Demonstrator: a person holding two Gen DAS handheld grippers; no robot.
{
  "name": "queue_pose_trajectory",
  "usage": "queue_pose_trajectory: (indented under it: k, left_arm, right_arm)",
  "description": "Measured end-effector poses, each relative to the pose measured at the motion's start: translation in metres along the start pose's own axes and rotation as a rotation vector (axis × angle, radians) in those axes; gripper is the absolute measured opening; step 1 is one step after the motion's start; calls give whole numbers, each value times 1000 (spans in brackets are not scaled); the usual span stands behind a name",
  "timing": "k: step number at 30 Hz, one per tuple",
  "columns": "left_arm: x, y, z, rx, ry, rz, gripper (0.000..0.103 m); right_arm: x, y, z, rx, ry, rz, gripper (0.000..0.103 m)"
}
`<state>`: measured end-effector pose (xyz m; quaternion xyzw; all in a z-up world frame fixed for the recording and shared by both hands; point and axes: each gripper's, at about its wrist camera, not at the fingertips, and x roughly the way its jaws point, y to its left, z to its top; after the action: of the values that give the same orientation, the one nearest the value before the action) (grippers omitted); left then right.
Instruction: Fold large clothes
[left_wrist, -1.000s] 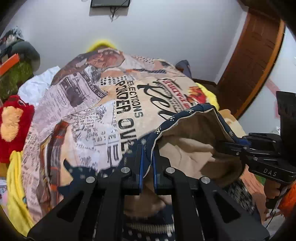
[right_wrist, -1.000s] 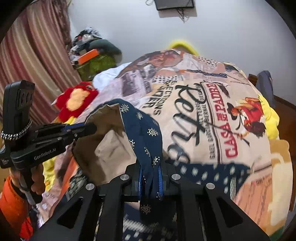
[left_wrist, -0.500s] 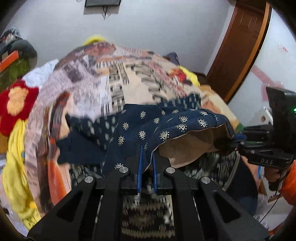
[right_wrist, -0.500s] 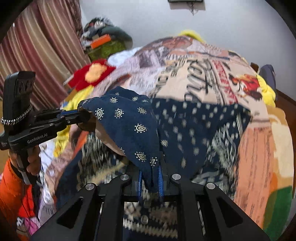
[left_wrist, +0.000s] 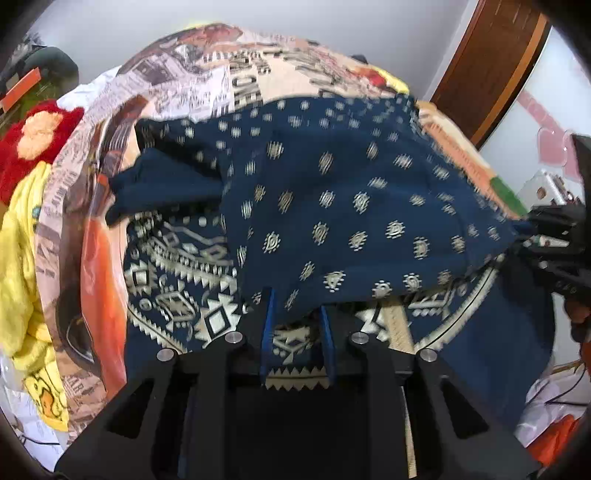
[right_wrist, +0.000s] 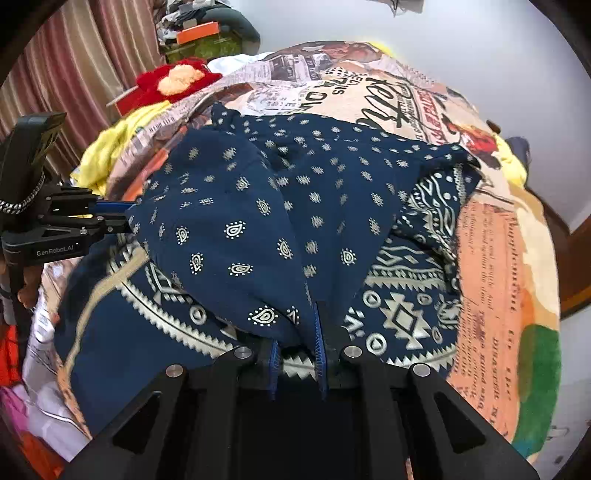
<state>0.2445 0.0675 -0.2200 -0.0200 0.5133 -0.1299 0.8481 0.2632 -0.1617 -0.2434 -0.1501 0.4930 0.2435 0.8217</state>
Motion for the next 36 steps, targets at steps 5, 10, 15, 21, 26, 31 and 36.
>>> queue_pose_trajectory:
  k: [5,10,15,21,26,31,36]
  left_arm:
    - [19,2,-16,15,51,79,23]
    - [17,28,-23,-72,70,85,23]
    - [-6,43,-19,-82,40,129,23]
    - [-31,68,9,-106,-38,181,26]
    - [-37,94,42,-151,-101,231,47]
    - [-32,123,64,-267,-128,187,54]
    - [-12,145,68,-338,-89,172,54]
  right_arm:
    - [-2,-1,-10,-22,-11,-42,12]
    - [-7,-27,-17,80,11,23,12]
    - [-14,-50,-29,163,26,84,12]
    - [-30,-81,-25,217,10,0,12]
    - [-31,-113,9,258,-40,-56,12]
    - [6,-134,55,294,-35,-84,12]
    - [72,-159,75,397,71,-125,12]
